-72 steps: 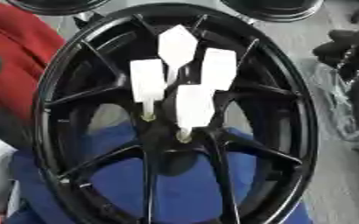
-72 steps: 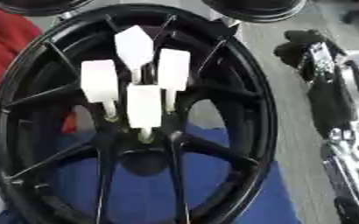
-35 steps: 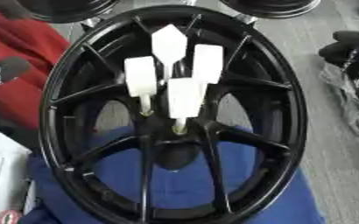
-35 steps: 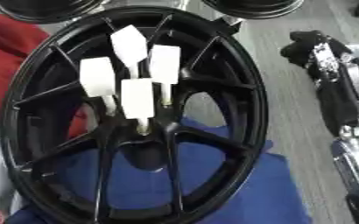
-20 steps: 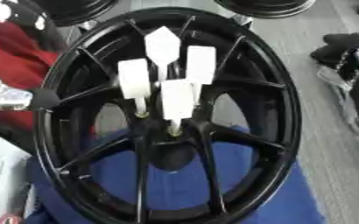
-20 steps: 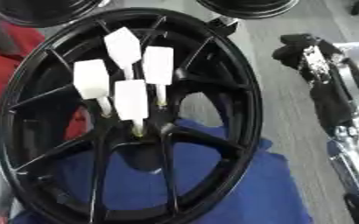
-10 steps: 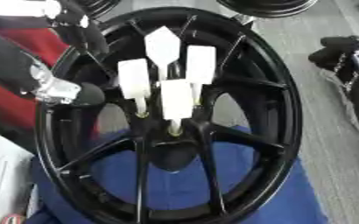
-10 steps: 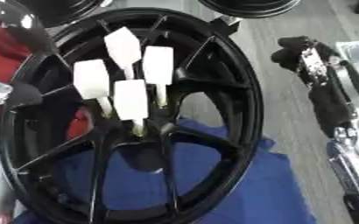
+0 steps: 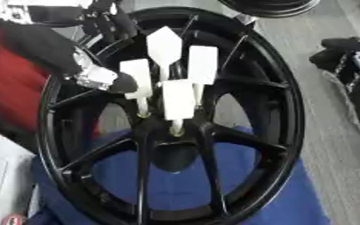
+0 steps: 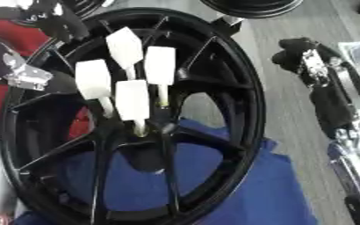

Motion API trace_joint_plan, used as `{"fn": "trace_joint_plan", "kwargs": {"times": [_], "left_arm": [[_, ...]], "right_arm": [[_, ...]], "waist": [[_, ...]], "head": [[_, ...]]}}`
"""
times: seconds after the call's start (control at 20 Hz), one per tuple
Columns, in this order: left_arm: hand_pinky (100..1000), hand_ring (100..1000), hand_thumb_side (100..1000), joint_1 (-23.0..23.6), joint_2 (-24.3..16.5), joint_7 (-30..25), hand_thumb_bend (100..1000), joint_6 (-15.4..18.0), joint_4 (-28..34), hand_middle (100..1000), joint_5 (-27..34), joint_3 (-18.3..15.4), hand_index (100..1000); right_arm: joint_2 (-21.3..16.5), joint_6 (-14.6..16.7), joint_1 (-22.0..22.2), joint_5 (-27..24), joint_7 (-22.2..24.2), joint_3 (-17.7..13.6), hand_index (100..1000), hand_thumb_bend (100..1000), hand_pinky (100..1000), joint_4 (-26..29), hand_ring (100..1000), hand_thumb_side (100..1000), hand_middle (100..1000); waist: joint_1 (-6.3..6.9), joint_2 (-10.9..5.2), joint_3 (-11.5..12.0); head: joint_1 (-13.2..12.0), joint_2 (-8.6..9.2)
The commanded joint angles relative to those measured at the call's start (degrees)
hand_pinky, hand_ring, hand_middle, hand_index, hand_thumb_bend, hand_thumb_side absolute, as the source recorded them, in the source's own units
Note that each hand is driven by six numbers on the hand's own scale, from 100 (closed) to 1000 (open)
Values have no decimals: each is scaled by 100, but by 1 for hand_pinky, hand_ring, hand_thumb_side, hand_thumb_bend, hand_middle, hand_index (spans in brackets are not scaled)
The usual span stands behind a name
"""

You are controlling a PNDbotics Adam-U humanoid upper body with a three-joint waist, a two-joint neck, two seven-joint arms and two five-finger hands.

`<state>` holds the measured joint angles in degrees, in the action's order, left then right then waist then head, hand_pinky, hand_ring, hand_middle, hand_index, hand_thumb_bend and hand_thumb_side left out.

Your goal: Pull the pin out of the wheel hub.

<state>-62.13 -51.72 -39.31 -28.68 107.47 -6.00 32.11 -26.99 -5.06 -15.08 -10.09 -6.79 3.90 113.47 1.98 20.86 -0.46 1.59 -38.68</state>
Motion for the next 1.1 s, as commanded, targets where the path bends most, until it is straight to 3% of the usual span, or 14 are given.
{"fn": "trace_joint_plan", "kwargs": {"times": [0.05, 0.7, 1.1], "left_arm": [[842, 803, 558, -155, 4, -110, 617, -181, -65, 785, -81, -13, 869], [831, 794, 522, -163, 178, -478, 598, -247, -319, 769, -559, 118, 853], [830, 795, 514, -157, 228, -671, 602, -236, -377, 770, -707, 157, 854]], "right_arm": [[-81, -15, -40, 25, -14, -27, 758, 100, 868, 112, 761, 822, 621], [-18, -5, -89, 34, -38, -27, 758, 100, 868, 112, 762, 830, 621], [22, -11, -117, 57, -38, -17, 758, 100, 869, 112, 762, 837, 621]], "waist": [[-7, -117, -18], [-17, 22, -90], [-14, 119, -121]], "head": [[-35, 55], [-123, 122], [-73, 309]]}}
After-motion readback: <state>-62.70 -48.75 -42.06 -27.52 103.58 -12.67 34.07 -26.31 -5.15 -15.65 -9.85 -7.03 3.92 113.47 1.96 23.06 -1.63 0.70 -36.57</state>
